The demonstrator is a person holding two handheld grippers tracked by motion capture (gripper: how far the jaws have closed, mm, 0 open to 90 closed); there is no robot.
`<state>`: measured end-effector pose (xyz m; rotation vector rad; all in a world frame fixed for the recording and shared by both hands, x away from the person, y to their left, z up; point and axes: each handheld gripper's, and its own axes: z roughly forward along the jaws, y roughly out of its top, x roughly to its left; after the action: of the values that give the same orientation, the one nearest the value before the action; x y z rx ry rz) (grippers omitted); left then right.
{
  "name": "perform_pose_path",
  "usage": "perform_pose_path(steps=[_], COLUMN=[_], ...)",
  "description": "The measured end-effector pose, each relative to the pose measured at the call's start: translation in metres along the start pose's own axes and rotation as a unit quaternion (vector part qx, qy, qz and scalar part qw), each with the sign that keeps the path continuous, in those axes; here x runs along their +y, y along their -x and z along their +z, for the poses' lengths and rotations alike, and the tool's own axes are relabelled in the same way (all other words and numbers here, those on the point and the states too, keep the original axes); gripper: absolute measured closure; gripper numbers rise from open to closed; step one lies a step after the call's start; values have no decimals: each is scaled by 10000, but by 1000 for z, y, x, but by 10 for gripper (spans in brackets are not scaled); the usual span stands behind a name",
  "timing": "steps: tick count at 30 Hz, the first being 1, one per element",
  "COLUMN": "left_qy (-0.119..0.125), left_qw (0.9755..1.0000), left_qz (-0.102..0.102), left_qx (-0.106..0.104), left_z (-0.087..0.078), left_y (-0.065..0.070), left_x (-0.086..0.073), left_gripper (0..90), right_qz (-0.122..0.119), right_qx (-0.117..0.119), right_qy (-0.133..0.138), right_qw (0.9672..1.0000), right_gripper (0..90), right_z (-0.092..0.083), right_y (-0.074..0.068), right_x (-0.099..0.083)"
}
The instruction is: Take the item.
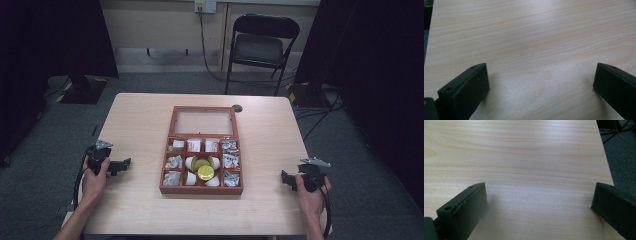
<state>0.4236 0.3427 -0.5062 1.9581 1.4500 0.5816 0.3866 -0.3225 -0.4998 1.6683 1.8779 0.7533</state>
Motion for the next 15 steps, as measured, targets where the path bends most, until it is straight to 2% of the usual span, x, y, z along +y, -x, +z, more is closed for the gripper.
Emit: perform_pose_path(steps=[5, 6, 7, 9, 15], left_qy=[11, 10, -1, 0, 18], left_qw=[10000, 10000, 10000, 10000, 10000], left_qz=[-3, 0, 0, -1, -4], left_qx=[10, 11, 0, 0, 16], left_z=[0, 0, 0, 0, 0], left_y=[0, 0, 0, 0, 0], left_x=[0, 0, 0, 0, 0], left_gripper=[0, 0, 0, 0, 0], right_qz=[-37, -56, -49, -35, 61], right_qx=[45, 60, 51, 74, 334], right_qy=[-16, 24, 63, 77, 84], right_qw=[10000, 10000, 10000, 9999, 9994], right_gripper=[21, 106, 155, 131, 149], right_z=[0, -2, -3, -4, -7], right_y=[0, -1, -2, -2, -3], right_x=[1, 2, 2, 2, 3])
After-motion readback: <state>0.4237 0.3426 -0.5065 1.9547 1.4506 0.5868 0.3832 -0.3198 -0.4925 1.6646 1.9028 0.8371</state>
